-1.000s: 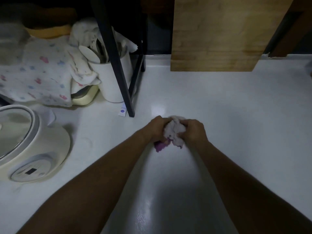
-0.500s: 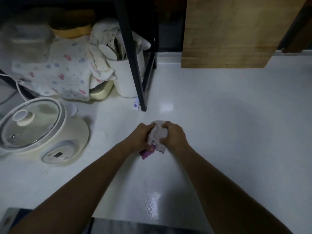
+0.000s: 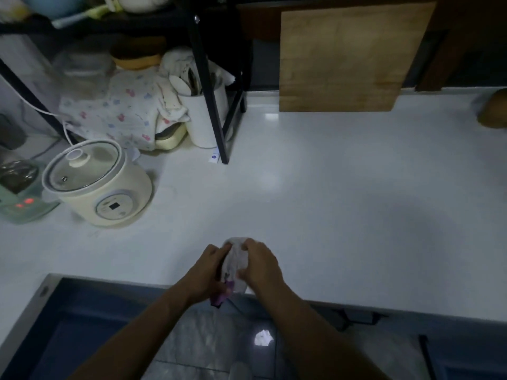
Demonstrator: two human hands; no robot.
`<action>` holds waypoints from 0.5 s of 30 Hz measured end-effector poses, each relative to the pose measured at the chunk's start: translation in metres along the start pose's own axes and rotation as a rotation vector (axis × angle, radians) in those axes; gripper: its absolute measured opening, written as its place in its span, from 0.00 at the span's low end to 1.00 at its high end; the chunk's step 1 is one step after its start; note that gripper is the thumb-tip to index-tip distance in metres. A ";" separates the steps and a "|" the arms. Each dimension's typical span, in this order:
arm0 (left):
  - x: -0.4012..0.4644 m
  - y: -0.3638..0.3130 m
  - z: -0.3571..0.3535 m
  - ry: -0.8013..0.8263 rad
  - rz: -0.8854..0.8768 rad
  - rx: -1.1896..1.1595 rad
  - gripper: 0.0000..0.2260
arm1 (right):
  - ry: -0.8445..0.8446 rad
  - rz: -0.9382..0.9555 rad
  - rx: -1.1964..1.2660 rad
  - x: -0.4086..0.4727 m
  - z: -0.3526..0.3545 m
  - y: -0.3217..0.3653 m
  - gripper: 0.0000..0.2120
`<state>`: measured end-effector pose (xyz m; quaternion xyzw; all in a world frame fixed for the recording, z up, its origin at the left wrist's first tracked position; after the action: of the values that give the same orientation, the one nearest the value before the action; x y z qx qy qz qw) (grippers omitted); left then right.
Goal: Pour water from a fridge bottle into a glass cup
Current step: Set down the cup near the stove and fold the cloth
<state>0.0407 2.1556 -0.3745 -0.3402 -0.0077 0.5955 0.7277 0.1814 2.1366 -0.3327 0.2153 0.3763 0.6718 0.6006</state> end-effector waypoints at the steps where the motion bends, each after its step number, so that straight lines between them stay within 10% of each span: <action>1: -0.004 -0.011 -0.007 0.000 -0.018 0.008 0.43 | 0.003 -0.024 -0.006 -0.011 0.005 -0.006 0.25; 10: 0.024 -0.103 -0.040 0.054 -0.090 0.054 0.40 | -0.122 -0.211 -0.003 -0.048 0.075 -0.068 0.22; 15: 0.067 -0.129 -0.042 0.134 -0.051 0.000 0.22 | -0.220 -0.252 -0.005 -0.030 0.105 -0.089 0.23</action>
<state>0.1883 2.1857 -0.3678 -0.3790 0.0325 0.5528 0.7414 0.3222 2.1327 -0.3307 0.2370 0.3307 0.5644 0.7183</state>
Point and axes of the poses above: each hand's wrist, its own x-axis towards the middle knuckle, its own z-axis out of the back of the hand, y = z × x, the point moved 8 cm from there along x, towards the middle knuckle, and after that the axes turned 12 degrees about z, right-handed, at the moved point
